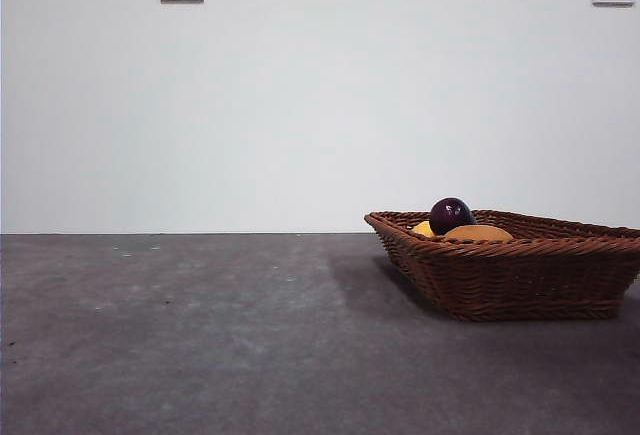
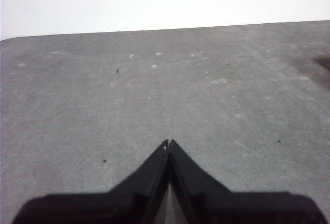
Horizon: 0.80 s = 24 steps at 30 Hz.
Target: Help me put the vegetables on the table into the basket
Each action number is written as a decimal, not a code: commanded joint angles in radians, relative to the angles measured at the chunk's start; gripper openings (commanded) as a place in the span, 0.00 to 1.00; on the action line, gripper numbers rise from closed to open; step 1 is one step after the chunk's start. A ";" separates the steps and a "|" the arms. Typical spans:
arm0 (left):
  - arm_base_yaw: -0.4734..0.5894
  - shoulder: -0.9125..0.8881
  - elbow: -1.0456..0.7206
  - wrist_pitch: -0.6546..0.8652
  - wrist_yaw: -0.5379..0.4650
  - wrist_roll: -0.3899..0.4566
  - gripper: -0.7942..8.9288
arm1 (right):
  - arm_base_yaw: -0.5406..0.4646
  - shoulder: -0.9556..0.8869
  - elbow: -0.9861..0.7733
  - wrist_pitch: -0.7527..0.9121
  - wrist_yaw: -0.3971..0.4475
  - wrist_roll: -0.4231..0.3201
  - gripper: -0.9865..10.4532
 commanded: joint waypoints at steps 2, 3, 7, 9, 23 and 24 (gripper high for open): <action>0.003 -0.002 -0.011 0.006 0.000 -0.006 0.08 | -0.001 -0.003 -0.010 0.004 -0.017 -0.008 0.09; 0.003 -0.002 -0.011 0.006 0.000 -0.006 0.08 | -0.001 -0.003 -0.010 0.003 -0.021 -0.006 0.09; 0.003 -0.002 -0.011 0.006 0.000 -0.006 0.08 | -0.001 -0.003 -0.010 0.003 -0.023 -0.001 0.09; 0.003 -0.002 -0.011 0.006 0.000 -0.006 0.08 | -0.001 -0.003 -0.010 0.003 -0.023 0.000 0.09; 0.003 -0.002 -0.011 0.006 0.000 -0.006 0.08 | -0.001 -0.003 -0.010 0.003 -0.023 -0.001 0.09; 0.003 -0.002 -0.011 0.006 0.000 -0.006 0.08 | -0.001 -0.003 -0.010 0.003 -0.023 0.000 0.09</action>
